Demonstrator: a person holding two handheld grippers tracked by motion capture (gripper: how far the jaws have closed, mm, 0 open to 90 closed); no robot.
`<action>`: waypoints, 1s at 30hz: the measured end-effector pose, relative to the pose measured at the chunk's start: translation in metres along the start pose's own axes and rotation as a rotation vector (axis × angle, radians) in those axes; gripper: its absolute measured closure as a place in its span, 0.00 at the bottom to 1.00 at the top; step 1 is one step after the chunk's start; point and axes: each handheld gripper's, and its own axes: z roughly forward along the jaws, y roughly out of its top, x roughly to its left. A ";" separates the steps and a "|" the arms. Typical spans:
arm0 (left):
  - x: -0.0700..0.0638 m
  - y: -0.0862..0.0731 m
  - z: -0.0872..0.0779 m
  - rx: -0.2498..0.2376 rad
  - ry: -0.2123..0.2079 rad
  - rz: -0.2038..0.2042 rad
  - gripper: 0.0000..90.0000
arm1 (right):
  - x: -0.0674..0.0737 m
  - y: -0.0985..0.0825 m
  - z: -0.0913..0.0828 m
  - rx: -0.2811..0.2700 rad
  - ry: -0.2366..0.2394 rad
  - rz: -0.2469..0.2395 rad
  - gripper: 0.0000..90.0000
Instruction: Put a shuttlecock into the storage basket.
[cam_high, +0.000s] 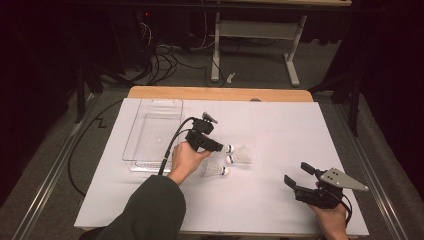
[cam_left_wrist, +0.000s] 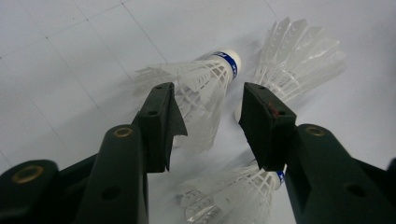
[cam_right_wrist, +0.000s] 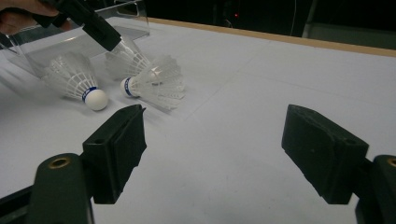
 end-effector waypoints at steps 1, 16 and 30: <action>0.000 0.000 0.001 0.001 -0.002 -0.002 0.62 | 0.000 0.000 0.000 0.000 0.000 0.000 0.25; 0.004 0.002 0.011 0.036 -0.032 -0.013 0.74 | 0.001 0.000 0.001 0.006 0.000 -0.014 0.25; 0.006 0.002 0.015 0.054 -0.056 -0.020 0.87 | 0.000 0.000 0.001 0.013 0.002 -0.012 0.25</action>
